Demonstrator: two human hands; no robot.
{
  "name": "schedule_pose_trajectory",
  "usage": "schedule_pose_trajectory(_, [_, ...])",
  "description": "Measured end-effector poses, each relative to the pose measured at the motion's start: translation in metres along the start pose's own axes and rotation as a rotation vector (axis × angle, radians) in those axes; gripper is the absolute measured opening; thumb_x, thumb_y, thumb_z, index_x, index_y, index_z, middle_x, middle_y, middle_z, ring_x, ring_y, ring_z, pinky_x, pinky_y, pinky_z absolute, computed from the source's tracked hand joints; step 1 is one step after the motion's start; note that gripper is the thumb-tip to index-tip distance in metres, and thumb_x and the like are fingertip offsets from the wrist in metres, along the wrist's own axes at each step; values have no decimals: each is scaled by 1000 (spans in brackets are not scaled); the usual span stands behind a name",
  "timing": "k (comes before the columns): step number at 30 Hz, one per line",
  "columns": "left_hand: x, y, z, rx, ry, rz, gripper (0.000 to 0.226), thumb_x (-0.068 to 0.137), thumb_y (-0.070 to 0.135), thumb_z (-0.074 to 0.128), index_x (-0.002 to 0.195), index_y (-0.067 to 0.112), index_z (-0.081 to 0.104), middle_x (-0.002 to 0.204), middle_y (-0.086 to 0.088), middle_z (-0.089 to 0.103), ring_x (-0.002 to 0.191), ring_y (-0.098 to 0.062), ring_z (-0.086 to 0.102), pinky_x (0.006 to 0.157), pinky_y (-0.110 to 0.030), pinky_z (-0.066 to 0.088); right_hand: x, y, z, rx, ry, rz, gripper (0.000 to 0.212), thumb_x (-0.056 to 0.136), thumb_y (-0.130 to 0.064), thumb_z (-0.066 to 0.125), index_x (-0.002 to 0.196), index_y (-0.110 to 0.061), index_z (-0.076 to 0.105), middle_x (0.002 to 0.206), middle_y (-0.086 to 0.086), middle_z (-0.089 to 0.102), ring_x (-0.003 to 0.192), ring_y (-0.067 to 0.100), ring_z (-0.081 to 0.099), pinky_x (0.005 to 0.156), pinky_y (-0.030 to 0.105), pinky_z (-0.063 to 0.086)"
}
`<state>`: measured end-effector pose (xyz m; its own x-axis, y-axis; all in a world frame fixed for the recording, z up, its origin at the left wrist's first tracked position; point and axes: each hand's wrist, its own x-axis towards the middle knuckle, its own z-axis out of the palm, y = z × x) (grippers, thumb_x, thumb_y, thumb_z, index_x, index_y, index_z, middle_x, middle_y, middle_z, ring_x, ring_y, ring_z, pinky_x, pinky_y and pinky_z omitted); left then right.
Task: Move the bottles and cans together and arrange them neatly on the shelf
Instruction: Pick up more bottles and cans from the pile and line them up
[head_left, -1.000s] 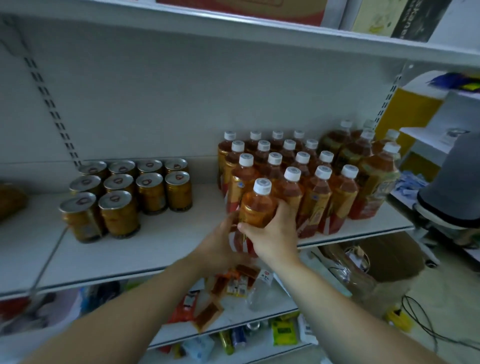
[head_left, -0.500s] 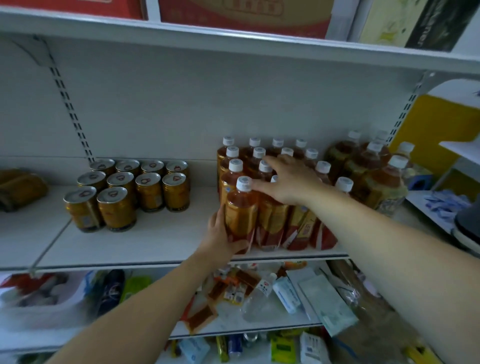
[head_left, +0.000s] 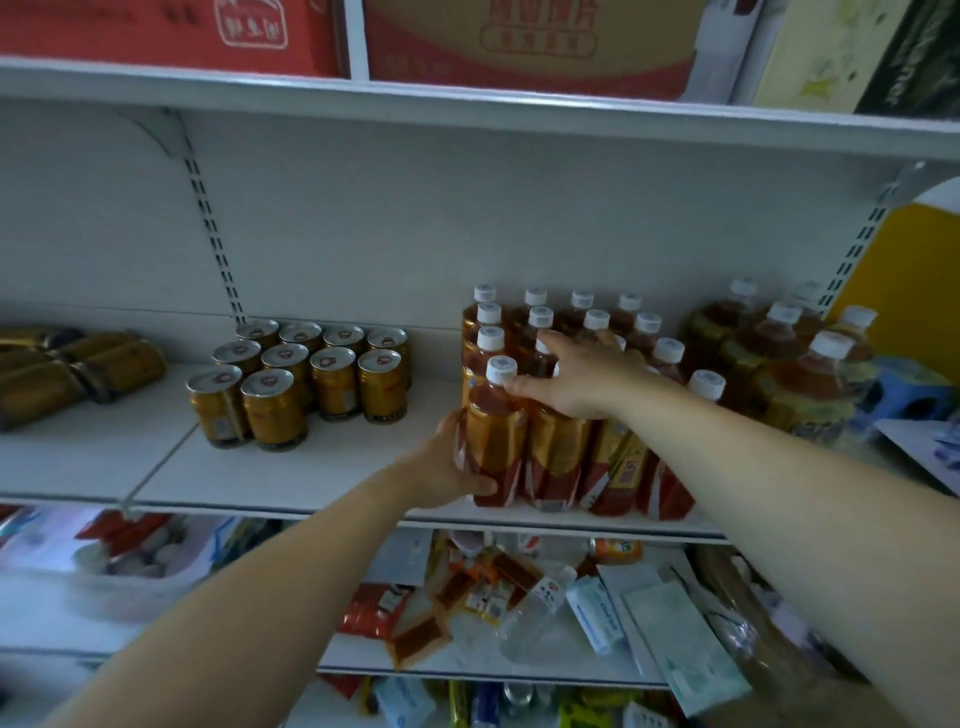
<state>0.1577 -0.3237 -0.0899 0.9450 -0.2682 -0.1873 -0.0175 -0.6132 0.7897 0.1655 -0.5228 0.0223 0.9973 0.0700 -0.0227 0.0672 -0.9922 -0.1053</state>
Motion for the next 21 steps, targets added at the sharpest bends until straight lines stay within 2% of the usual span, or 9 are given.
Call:
schedule_pose_trajectory(3, [-13,1,-38,140,24,-12,102,75,46,73,150,26,6,157,-3,18,139,-25,26,108,-39,28,5,-16,-16,32,19,-9,118,52,-100,23,146,-30,33,153,2,37,135,30,38,103,45,34])
schedule_pose_trajectory(5, [-28,0,-69,204,94,-15,92,79,48,69,149,28,14,152,-2,31,134,-23,36,104,-38,33,11,-38,-23,31,39,-41,109,58,-96,28,145,-32,35,151,3,39,131,30,42,95,40,38])
schedule_pose_trajectory(8, [-58,-14,-121,301,131,57,65,81,43,68,138,30,37,126,7,54,111,-14,50,88,-27,36,23,-87,-26,-35,75,-125,99,67,-91,32,144,-27,38,150,5,41,131,31,42,96,38,39])
schedule_pose_trajectory(10, [-81,-31,-154,382,163,88,53,82,37,68,130,30,45,115,12,50,108,-12,49,87,-24,36,31,-129,-26,-37,77,-169,98,70,-89,33,144,-25,37,150,7,40,131,31,42,97,39,39])
schedule_pose_trajectory(12, [-102,-55,-187,392,198,53,52,82,37,68,129,27,47,113,12,47,107,-14,50,81,-17,35,38,-175,-22,-30,53,-193,98,71,-89,33,145,-26,35,151,6,38,132,31,41,99,41,37])
schedule_pose_trajectory(14, [-122,-85,-219,401,231,-2,60,82,42,67,135,27,43,126,8,49,118,-18,49,80,-14,32,44,-225,-16,-17,37,-222,97,71,-88,35,145,-27,34,151,4,38,131,30,42,97,42,37])
schedule_pose_trajectory(17, [-154,-134,-269,446,280,-120,72,83,45,64,144,25,32,150,0,33,131,-20,39,99,-24,30,50,-304,-3,23,34,-293,92,73,-86,38,143,-27,36,147,5,42,126,31,46,92,42,40])
schedule_pose_trajectory(19, [-177,-167,-301,464,298,-181,73,84,46,63,145,24,30,153,-2,29,134,-23,35,106,-31,29,54,-356,6,40,29,-328,91,74,-84,39,144,-25,36,148,5,42,126,31,46,93,42,41])
schedule_pose_trajectory(21, [-199,-194,-330,465,304,-233,73,85,45,62,146,22,29,153,-4,29,134,-23,35,107,-31,28,57,-404,16,58,2,-349,90,77,-82,40,146,-23,34,150,6,39,129,32,43,97,44,41])
